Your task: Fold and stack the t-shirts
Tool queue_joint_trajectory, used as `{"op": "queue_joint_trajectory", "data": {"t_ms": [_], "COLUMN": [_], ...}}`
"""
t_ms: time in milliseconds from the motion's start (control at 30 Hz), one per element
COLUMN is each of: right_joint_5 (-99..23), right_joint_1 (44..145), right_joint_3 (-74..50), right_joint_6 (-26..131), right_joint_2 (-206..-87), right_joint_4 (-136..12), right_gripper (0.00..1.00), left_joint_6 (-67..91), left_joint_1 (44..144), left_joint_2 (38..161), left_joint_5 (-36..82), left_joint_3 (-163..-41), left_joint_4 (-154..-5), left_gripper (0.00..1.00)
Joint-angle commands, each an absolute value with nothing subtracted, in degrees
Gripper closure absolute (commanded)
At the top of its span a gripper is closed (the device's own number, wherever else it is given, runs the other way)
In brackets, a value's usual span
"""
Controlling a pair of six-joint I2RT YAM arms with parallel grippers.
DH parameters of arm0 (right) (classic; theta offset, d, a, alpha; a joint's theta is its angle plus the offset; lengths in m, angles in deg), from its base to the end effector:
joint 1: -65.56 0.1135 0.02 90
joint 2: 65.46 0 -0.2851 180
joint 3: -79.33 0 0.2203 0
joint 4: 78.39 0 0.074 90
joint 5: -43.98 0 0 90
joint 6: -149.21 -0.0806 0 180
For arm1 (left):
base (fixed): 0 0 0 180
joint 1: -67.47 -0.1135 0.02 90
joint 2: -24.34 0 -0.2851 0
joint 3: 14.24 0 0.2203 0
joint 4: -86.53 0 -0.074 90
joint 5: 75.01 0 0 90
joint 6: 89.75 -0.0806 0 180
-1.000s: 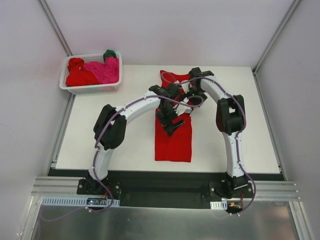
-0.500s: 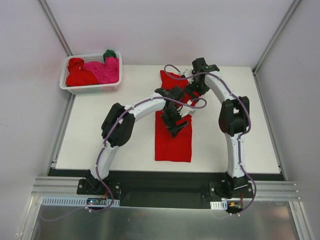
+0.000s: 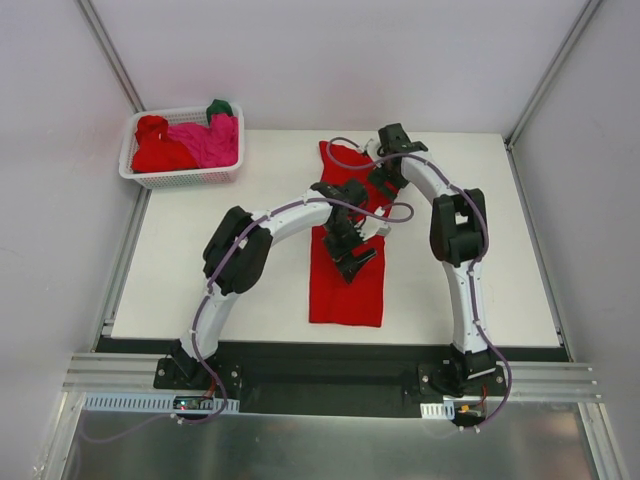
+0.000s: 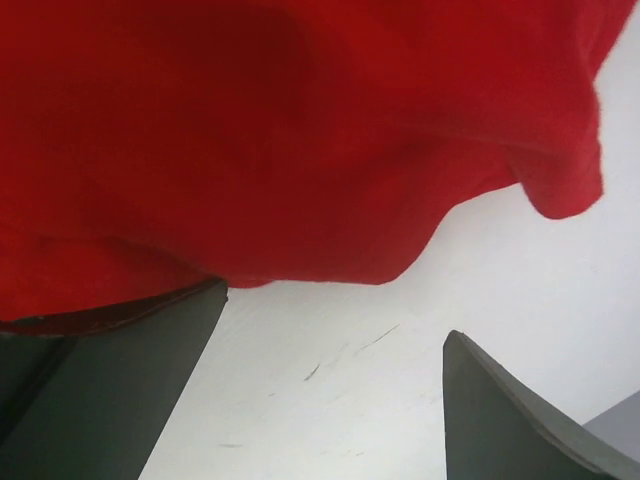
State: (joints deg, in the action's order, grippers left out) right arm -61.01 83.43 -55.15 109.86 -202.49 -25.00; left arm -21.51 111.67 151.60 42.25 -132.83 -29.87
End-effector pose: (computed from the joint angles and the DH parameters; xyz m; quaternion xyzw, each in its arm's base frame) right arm 0.5144 0.1439 0.1722 -0.5021 0.8050 -0.2016 0.2434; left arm 0.3003 -0.3435 0.1685 0.5532 0.7857 -0.2575 0.1016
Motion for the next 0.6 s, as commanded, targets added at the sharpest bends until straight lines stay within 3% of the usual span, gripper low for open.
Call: {"op": "queue_joint_trajectory", "data": {"t_ms": [0, 567], "right_joint_5": [-65.9, -69.2], "right_joint_1": [84.3, 84.7], "right_joint_3": [-56.1, -59.1], "right_joint_6": [110.2, 117.5], "right_joint_2": [-202.6, -208.2], "right_joint_4": [-32.7, -38.9], "right_gripper": [0.04, 0.04], "left_joint_6": [-20.4, -19.5], "left_joint_1": [112.1, 112.8], "left_joint_2": [152.3, 150.8], "left_joint_5": [48.7, 50.9], "left_joint_3": [-131.0, -129.4], "left_joint_4": [-29.1, -28.1], "left_gripper": [0.08, 0.07]}}
